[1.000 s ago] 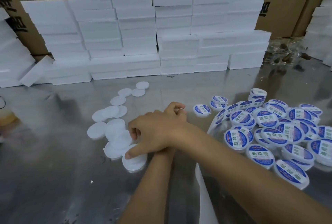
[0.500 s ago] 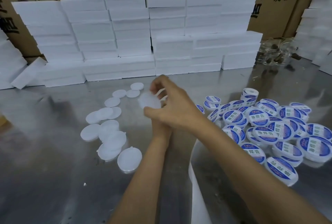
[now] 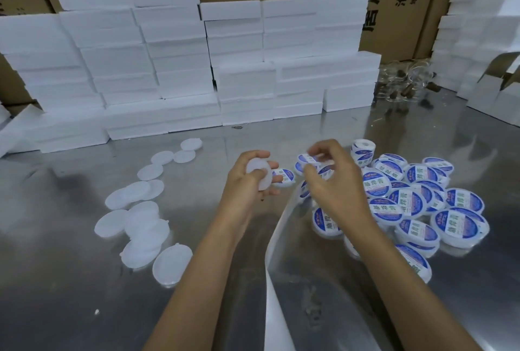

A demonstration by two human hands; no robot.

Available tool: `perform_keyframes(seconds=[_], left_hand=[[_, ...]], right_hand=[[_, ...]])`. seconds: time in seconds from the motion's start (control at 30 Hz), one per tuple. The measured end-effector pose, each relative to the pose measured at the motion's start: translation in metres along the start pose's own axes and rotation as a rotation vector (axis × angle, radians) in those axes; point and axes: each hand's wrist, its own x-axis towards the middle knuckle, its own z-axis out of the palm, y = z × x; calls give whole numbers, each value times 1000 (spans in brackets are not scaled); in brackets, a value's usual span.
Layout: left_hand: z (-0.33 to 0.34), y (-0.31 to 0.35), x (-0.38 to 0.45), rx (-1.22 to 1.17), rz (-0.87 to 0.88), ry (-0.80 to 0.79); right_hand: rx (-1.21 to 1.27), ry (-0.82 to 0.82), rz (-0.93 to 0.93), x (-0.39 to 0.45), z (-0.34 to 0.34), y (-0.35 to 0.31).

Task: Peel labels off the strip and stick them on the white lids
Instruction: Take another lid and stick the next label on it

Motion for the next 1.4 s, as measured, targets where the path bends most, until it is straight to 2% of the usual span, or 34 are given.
perform_keyframes(seconds=[0.07, 0.13, 0.37, 0.47, 0.7, 0.87, 1.07, 1.23, 1.4], left_hand=[[7, -4, -1, 82, 11, 14], [15, -12, -3, 197, 5, -17], [25, -24, 4, 269, 44, -104], [21, -23, 5, 182, -17, -110], [16, -19, 5, -26, -140, -165], [17, -16, 3, -65, -179, -178], [19, -14, 3, -75, -182, -170], [18, -13, 3, -81, -179, -158], [19, -14, 3, -112, -195, -143]], right_hand=[[-95, 141, 59, -1, -13, 14], [-170, 195, 99, 0, -20, 23], [-338, -13, 104, -5, -10, 29], [-393, -39, 88, -6, -7, 30], [-266, -100, 117, -8, -4, 20], [-154, -145, 205, -9, -4, 17], [13, -120, 287, -8, -3, 16], [11, -168, 306, -8, -3, 13], [70, -119, 302, -9, -2, 13]])
